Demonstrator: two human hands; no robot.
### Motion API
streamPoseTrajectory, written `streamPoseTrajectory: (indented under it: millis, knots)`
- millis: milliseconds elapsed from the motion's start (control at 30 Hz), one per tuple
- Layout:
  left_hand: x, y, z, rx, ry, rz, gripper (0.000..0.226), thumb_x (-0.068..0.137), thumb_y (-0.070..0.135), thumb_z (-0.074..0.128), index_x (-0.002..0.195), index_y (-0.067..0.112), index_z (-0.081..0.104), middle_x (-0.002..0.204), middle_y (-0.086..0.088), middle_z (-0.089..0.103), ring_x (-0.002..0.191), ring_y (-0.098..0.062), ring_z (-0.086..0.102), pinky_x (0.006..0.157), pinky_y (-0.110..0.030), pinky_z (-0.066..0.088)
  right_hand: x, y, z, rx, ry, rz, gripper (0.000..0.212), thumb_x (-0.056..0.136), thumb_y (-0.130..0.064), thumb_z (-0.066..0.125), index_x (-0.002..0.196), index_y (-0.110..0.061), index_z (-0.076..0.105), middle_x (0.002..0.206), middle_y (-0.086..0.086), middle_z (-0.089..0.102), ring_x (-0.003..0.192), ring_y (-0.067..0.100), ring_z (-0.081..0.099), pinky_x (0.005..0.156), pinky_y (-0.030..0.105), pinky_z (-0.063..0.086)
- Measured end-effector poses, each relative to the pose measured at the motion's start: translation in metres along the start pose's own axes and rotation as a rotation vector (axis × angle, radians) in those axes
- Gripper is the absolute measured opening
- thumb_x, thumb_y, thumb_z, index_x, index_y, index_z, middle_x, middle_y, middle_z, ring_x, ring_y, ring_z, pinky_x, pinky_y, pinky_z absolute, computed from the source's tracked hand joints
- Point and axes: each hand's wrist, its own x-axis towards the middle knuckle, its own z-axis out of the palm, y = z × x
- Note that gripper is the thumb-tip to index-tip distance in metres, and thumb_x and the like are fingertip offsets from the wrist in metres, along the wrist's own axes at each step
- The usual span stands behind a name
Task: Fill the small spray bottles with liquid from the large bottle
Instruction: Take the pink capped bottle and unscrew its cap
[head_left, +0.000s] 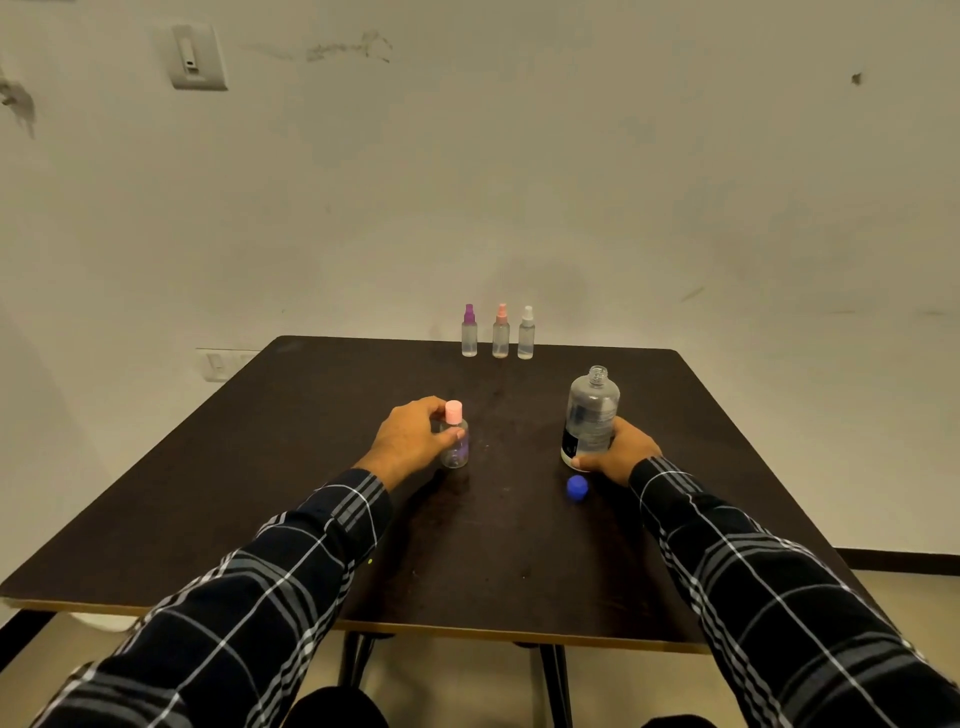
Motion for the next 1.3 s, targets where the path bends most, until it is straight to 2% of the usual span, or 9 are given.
streamPoseTrajectory:
  millis: [133,267,400,533,867,1033,1167,1233,1300]
  knots:
    - [-0.001,0.0,0.002,-0.02,0.001,-0.017,0.045,0.093,0.036,0.071,0.133,0.023,0.058,0.13,0.0,0.064,0.117,-0.018,0.059,0.1,-0.038,0.05,0.006,0.001,0.004,0.0,-0.01,0.008,0.068,0.071,-0.04,0.085,0.128,-0.023,0.053,0.123,0.002,0.064,0.113,0.023,0.059,0.102,0.037,0.044]
    - [-0.002,0.0,0.001,-0.019,0.001,-0.016,0.045,0.093,0.037,0.071,0.134,0.023,0.058,0.13,0.0,0.064,0.118,-0.019,0.06,0.1,-0.039,0.05,0.013,-0.013,0.015,-0.249,-0.005,-0.044,0.075,0.067,-0.061,0.079,0.131,-0.029,0.054,0.128,-0.001,0.065,0.13,0.025,0.049,0.121,0.053,0.003]
    - [-0.002,0.003,0.0,0.018,-0.01,0.003,0.045,0.094,0.036,0.07,0.134,0.022,0.058,0.129,-0.001,0.065,0.115,-0.018,0.06,0.1,-0.038,0.05,0.016,-0.025,0.027,-0.354,-0.076,0.001,0.102,0.045,-0.077,0.077,0.137,-0.044,0.048,0.157,0.009,0.034,0.151,0.038,0.003,0.113,0.071,-0.006]
    - [-0.001,0.005,-0.001,0.03,-0.023,-0.009,0.045,0.094,0.035,0.07,0.135,0.02,0.058,0.129,-0.003,0.064,0.117,-0.02,0.06,0.101,-0.04,0.05,0.002,-0.03,0.025,-0.36,-0.105,-0.003,0.099,0.061,-0.063,0.083,0.147,-0.046,0.037,0.166,0.007,0.008,0.149,0.04,-0.016,0.106,0.079,-0.007]
    - [-0.011,0.006,-0.006,0.11,-0.029,-0.012,0.041,0.096,0.038,0.067,0.132,0.019,0.059,0.124,-0.003,0.066,0.111,-0.019,0.061,0.098,-0.039,0.051,-0.016,-0.031,0.039,-0.351,-0.088,-0.137,0.105,0.063,-0.062,0.082,0.151,-0.037,0.03,0.166,0.008,0.01,0.15,0.037,-0.013,0.111,0.074,-0.007]
    - [-0.02,0.006,-0.006,0.07,-0.012,0.001,0.039,0.097,0.035,0.065,0.133,0.022,0.057,0.124,-0.001,0.065,0.11,-0.017,0.06,0.096,-0.036,0.05,-0.039,-0.023,0.06,0.147,0.101,-0.29,0.116,0.057,-0.048,0.09,0.151,-0.025,0.027,0.158,0.003,0.03,0.152,0.033,0.006,0.12,0.059,0.014]
    - [-0.027,0.004,0.003,-0.068,0.015,0.049,0.038,0.099,0.022,0.061,0.136,0.023,0.053,0.125,-0.002,0.063,0.109,-0.017,0.061,0.094,-0.03,0.048,-0.079,-0.039,0.105,0.466,0.304,-0.183,0.11,0.073,-0.03,0.086,0.156,-0.013,0.017,0.159,0.006,0.029,0.147,0.024,0.029,0.119,0.04,0.031]
    - [-0.033,0.009,0.009,-0.143,0.042,0.06,0.019,0.102,0.015,0.054,0.12,0.02,0.057,0.104,-0.001,0.066,0.089,-0.01,0.063,0.082,-0.025,0.05,-0.086,-0.046,0.125,0.491,0.312,-0.107,0.11,0.076,-0.029,0.084,0.156,-0.011,0.011,0.161,0.009,0.023,0.149,0.024,0.025,0.12,0.037,0.028]
    - [-0.038,0.012,0.013,-0.192,0.075,0.042,0.01,0.104,0.016,0.048,0.105,0.017,0.059,0.091,0.0,0.065,0.082,-0.008,0.063,0.08,-0.032,0.054,-0.086,-0.052,0.131,0.448,0.291,-0.006,0.109,0.082,-0.029,0.079,0.157,-0.008,0.004,0.163,0.011,0.015,0.151,0.025,0.017,0.119,0.034,0.024]
